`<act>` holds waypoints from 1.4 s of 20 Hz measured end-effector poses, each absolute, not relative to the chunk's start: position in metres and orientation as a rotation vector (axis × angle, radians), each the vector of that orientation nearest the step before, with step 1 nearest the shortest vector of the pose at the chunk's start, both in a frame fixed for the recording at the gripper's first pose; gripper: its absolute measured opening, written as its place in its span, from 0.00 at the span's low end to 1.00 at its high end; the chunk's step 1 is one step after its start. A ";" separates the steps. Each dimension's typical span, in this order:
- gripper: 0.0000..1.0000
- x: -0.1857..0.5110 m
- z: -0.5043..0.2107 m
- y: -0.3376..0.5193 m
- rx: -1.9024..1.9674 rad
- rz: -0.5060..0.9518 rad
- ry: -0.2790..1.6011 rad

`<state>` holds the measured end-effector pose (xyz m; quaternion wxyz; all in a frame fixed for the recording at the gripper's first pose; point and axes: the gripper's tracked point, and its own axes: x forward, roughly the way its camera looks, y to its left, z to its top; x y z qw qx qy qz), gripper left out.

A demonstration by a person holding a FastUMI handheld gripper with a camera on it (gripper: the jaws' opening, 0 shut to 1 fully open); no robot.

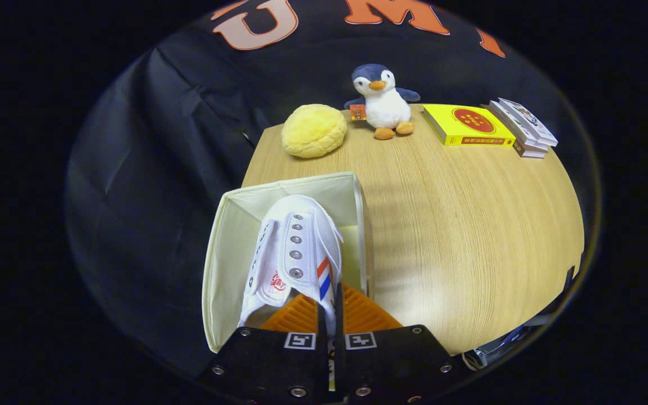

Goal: Open the storage box then place both shoes into the box .Put the left shoe in first, then the right shoe, with the right side of both shoes facing outward in a uniform manner.

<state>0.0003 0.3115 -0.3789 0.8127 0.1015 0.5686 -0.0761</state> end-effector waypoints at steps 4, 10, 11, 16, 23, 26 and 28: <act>0.20 -0.003 -0.380 0.318 0.210 -0.100 1.232; 0.49 0.016 -0.352 0.318 0.271 0.023 1.123; 0.50 0.021 -0.344 0.312 0.262 0.045 1.087; 0.65 0.033 -0.307 0.266 0.237 0.079 0.936; 0.83 0.046 -0.255 0.171 0.177 0.031 0.718; 0.87 0.046 -0.233 0.128 0.150 -0.003 0.633; 0.89 0.047 -0.221 0.098 0.134 -0.027 0.576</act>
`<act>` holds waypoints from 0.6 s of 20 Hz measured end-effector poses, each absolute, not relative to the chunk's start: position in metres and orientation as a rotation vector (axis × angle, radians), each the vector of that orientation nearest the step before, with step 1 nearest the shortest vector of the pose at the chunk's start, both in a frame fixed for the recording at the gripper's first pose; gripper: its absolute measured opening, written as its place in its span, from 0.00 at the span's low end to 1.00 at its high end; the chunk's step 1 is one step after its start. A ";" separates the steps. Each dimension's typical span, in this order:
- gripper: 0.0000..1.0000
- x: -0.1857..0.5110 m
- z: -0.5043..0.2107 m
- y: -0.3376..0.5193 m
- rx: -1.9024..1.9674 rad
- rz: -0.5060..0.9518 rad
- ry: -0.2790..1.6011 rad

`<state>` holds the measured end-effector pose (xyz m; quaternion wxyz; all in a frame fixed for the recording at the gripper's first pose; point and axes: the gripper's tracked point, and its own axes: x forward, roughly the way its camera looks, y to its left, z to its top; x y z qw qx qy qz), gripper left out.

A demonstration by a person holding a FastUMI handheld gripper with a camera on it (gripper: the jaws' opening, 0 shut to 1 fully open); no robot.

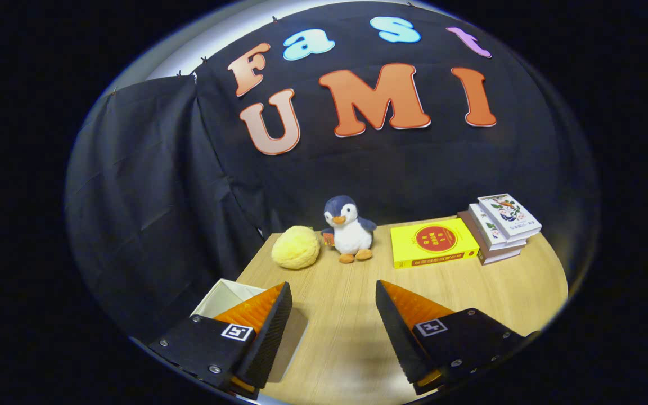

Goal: Open the storage box then place both shoes into the box .Put the left shoe in first, then the right shoe, with the right side of both shoes facing outward in a uniform manner.

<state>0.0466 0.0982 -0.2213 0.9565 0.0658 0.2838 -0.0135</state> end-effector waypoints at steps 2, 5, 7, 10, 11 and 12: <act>0.92 0.045 -0.208 0.070 0.112 -0.055 0.509; 0.94 0.040 -0.185 0.034 0.073 -0.088 0.410; 0.95 0.042 -0.172 0.007 0.037 -0.116 0.348; 0.96 0.033 -0.160 -0.022 0.011 -0.151 0.287; 0.96 0.030 -0.155 -0.033 -0.007 -0.163 0.264; 0.97 0.028 -0.151 -0.042 -0.026 -0.173 0.243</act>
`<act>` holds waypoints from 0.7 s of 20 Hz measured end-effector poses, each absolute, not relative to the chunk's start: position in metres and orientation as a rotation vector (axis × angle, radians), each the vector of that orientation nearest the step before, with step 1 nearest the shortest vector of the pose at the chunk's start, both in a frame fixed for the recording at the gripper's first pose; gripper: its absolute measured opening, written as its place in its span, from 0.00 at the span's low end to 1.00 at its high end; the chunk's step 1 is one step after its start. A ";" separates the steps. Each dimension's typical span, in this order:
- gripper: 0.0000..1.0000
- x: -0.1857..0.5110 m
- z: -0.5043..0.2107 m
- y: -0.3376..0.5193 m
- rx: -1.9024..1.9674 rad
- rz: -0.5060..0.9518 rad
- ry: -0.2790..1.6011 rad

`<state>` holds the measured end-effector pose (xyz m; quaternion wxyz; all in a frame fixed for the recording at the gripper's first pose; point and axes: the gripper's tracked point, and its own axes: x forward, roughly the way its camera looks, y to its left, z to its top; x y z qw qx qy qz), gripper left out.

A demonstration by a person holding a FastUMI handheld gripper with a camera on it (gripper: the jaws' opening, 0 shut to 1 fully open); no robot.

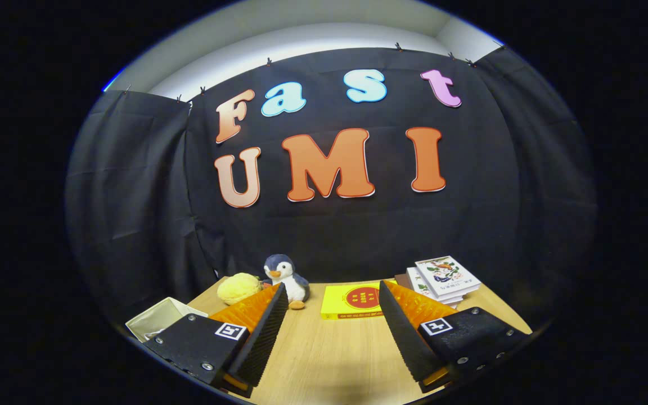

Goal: Open the storage box then place both shoes into the box .Put the left shoe in first, then the right shoe, with the right side of both shoes facing outward in a uniform manner.

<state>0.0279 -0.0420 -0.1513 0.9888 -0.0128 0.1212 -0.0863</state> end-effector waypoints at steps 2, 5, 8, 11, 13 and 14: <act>0.96 0.023 -0.141 -0.060 -0.069 -0.196 0.196; 0.96 0.017 -0.137 -0.073 -0.075 -0.215 0.172; 0.96 0.009 -0.139 -0.075 -0.042 -0.217 0.174; 0.96 0.010 -0.138 -0.076 -0.033 -0.212 0.176; 0.97 0.010 -0.131 -0.073 -0.054 -0.209 0.158; 0.97 0.010 -0.128 -0.071 -0.067 -0.207 0.149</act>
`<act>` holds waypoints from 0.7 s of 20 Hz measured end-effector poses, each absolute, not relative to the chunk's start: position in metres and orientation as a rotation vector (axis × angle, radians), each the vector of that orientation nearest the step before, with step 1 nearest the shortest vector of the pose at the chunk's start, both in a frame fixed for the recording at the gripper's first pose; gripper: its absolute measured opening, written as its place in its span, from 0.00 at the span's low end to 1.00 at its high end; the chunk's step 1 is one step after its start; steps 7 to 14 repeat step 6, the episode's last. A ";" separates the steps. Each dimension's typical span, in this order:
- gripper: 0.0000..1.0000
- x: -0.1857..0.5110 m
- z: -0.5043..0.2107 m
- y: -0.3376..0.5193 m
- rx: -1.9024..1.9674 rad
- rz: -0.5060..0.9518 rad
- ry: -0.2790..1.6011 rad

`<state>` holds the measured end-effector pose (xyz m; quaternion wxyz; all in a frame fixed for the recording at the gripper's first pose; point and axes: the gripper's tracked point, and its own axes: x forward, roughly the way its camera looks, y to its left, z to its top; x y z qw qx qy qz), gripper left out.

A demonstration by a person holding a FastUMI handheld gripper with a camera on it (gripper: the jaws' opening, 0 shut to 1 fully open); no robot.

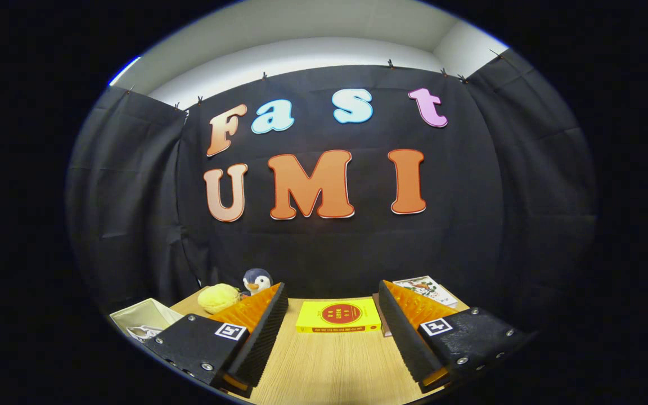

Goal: Open the storage box then place both shoes into the box .Put the left shoe in first, then the right shoe, with the right side of both shoes facing outward in a uniform manner.

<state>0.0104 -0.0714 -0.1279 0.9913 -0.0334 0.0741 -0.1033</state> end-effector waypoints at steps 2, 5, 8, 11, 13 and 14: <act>0.96 0.011 -0.123 -0.067 -0.085 -0.202 0.133; 0.96 0.014 -0.121 -0.062 -0.079 -0.190 0.126; 0.96 0.015 -0.120 -0.062 -0.073 -0.191 0.126; 0.96 0.015 -0.120 -0.062 -0.073 -0.191 0.126; 0.96 0.015 -0.120 -0.062 -0.073 -0.191 0.126; 0.96 0.015 -0.120 -0.062 -0.073 -0.191 0.126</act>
